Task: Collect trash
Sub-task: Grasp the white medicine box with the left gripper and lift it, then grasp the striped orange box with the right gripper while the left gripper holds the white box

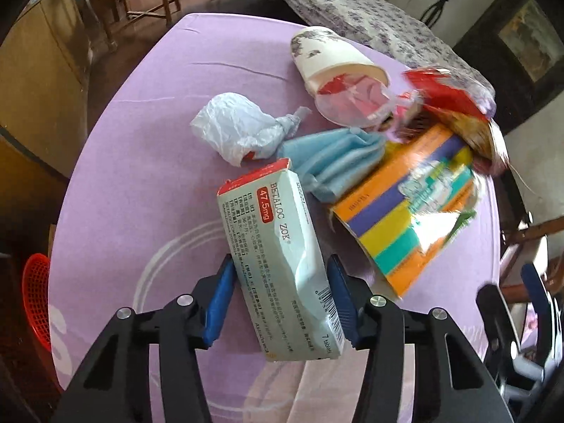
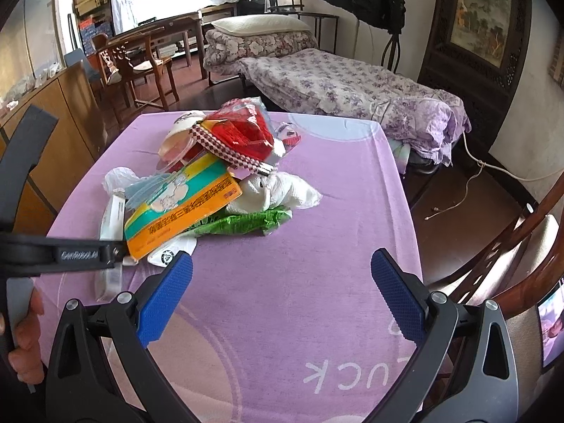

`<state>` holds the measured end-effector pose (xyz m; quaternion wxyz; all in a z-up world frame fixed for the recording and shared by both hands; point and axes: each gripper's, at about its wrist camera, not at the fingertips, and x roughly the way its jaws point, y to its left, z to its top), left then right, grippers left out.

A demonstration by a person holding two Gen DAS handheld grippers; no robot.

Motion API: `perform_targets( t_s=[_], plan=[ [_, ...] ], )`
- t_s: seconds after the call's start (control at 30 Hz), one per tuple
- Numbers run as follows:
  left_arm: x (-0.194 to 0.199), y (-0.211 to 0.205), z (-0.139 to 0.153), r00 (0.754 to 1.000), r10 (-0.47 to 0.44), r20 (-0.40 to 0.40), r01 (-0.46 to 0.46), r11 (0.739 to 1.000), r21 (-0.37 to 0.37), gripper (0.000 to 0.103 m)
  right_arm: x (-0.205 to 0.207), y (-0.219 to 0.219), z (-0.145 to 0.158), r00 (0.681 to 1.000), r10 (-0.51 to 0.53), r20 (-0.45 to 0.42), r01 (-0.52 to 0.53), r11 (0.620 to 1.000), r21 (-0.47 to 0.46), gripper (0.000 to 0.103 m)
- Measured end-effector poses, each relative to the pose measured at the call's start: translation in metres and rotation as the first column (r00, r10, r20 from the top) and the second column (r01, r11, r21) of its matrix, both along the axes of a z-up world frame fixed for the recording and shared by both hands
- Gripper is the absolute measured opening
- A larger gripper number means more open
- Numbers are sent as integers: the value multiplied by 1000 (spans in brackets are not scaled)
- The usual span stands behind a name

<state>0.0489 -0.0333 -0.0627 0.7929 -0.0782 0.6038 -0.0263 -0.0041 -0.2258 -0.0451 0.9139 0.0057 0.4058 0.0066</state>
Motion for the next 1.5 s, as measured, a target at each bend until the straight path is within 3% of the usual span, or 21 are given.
perform_targets(
  t_s=[0.13, 0.33, 0.53, 0.67, 0.77, 0.9, 1.07, 1.13, 1.5],
  plan=[
    [-15, 7, 9, 998, -46, 30, 47, 999, -5, 52, 2, -2, -4, 1000, -7, -14, 7, 1000, -7, 97],
    [-47, 17, 19, 993, -88, 75, 94, 993, -74, 52, 2, -1, -7, 1000, -12, -13, 12, 1000, -24, 97],
    [-48, 52, 22, 985, -40, 167, 57, 994, -98, 53, -2, 0, -3, 999, -18, 45, 18, 1000, 2, 97],
    [-39, 73, 16, 983, 3, 186, 22, 991, -132, 53, -3, 5, 0, 996, -7, 91, 5, 1000, 30, 97],
    [-38, 76, 17, 978, -3, 207, 27, 993, -113, 53, -3, 11, 3, 994, 28, 104, -38, 995, 96, 97],
    [-40, 86, 19, 977, 6, 213, 25, 989, -144, 53, 3, 19, 9, 990, 70, 118, -96, 968, 230, 97],
    [-42, 98, 21, 976, 19, 218, 20, 984, -175, 53, 20, 30, 16, 989, 105, 104, -133, 943, 306, 94],
    [-42, 101, 22, 975, 26, 219, 16, 982, -187, 53, 27, 34, 16, 989, 109, 101, -134, 946, 295, 85],
    [-42, 104, 23, 975, 16, 221, 30, 979, -203, 53, 53, 37, -13, 995, 84, -47, -63, 935, 349, 85]
  ],
)
